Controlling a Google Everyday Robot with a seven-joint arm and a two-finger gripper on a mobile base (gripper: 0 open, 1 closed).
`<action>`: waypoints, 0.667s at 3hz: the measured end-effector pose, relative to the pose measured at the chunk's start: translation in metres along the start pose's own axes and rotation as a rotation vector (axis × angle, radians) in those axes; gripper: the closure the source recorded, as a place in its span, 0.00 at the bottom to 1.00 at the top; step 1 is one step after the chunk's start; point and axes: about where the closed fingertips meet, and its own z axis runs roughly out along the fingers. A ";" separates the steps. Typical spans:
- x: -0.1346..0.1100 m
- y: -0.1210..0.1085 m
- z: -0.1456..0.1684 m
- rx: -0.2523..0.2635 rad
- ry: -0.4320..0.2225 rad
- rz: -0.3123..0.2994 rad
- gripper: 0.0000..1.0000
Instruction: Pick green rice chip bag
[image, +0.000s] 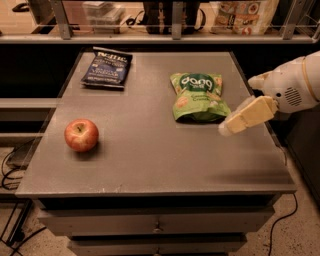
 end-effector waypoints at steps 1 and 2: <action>0.001 0.003 0.019 -0.019 -0.010 0.018 0.00; -0.004 -0.020 0.058 0.030 -0.080 0.079 0.00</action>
Offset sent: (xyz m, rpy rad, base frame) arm 0.0848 0.0365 -0.0500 0.1953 -0.0404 -0.1543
